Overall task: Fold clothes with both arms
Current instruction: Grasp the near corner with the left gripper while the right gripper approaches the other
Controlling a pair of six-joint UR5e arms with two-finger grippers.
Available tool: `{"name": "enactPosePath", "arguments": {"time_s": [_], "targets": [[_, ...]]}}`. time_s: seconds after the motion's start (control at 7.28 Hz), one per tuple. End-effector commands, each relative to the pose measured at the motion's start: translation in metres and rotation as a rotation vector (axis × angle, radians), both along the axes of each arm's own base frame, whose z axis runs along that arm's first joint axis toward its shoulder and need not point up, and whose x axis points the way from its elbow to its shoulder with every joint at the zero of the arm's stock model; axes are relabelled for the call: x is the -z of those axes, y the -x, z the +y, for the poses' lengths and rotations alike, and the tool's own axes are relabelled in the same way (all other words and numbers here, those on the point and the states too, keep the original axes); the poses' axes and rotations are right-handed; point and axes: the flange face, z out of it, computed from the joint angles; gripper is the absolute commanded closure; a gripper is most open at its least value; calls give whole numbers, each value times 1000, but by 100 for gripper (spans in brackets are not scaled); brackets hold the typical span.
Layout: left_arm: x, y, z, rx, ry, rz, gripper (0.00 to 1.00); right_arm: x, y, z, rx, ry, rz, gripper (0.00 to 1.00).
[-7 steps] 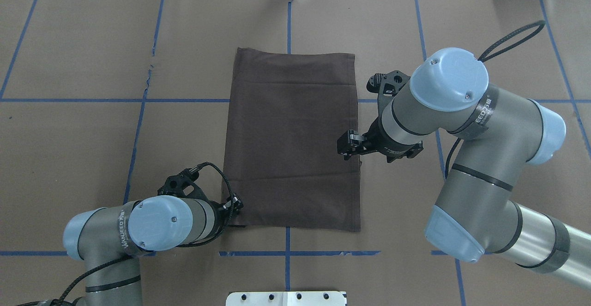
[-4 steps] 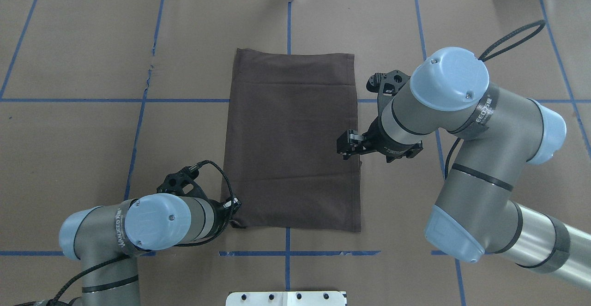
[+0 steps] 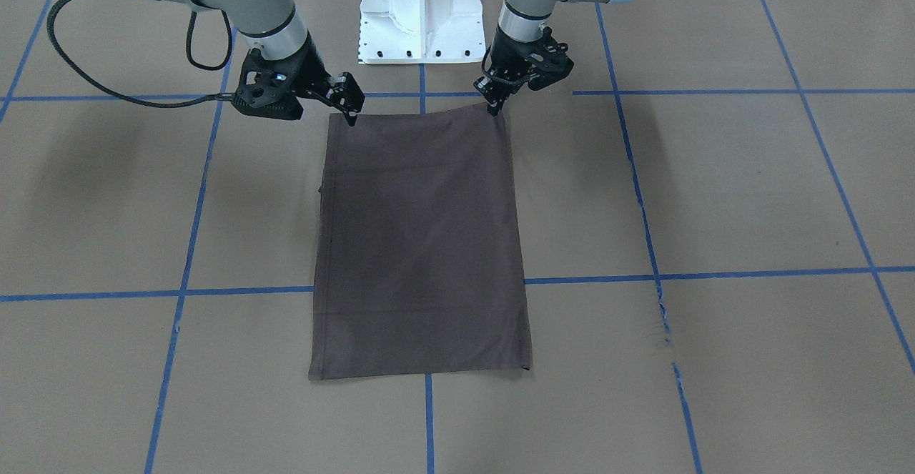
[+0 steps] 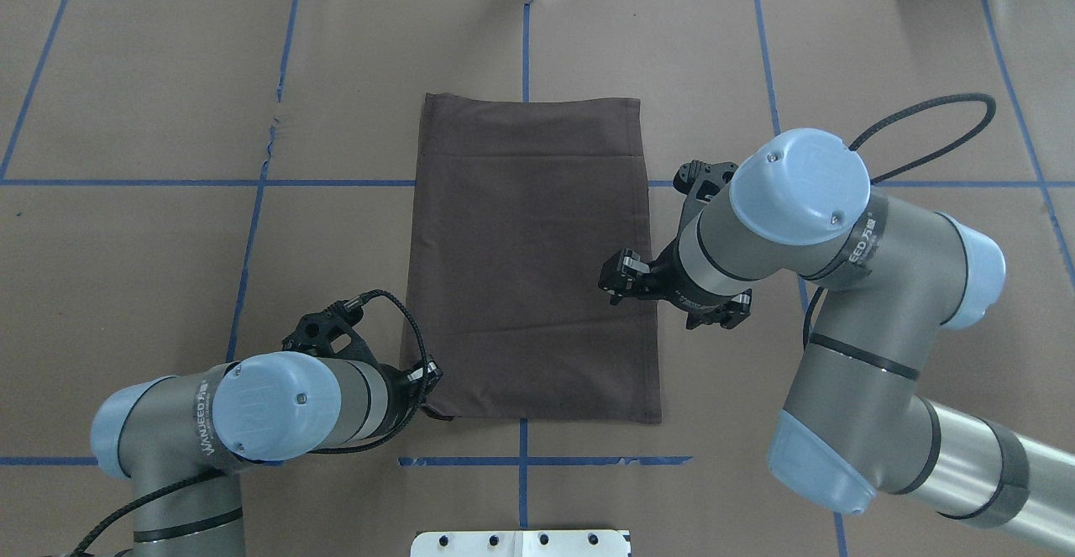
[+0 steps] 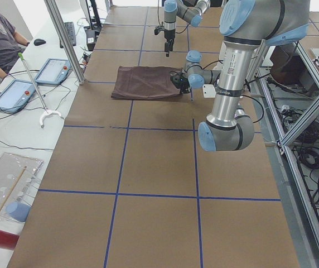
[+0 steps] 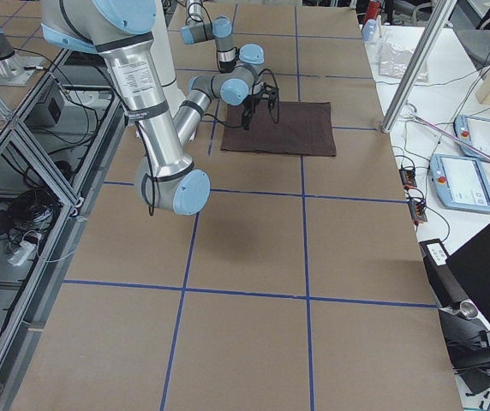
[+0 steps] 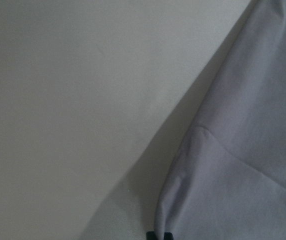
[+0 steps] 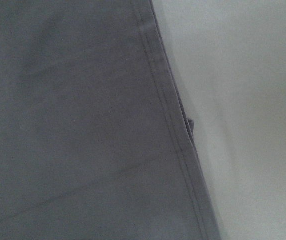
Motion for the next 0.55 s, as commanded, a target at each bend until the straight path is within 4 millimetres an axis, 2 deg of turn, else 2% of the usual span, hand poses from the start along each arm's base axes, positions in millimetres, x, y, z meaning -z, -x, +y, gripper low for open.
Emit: {"name": "enactPosePath", "arguments": {"time_s": [0.0, 0.14, 0.27, 0.41], "targets": [[-2, -2, 1, -8, -5, -3, 100, -16, 59, 70, -162, 56, 35, 0], [-4, -3, 1, -9, -6, -4, 100, -29, 79, 78, -185, 76, 70, 0], [-6, -4, 0, -9, -5, -7, 100, -44, 91, 77, -187, 78, 107, 0], [-6, -4, 0, -9, -5, -7, 100, -48, 95, 73, -202, 61, 120, 0]]}}
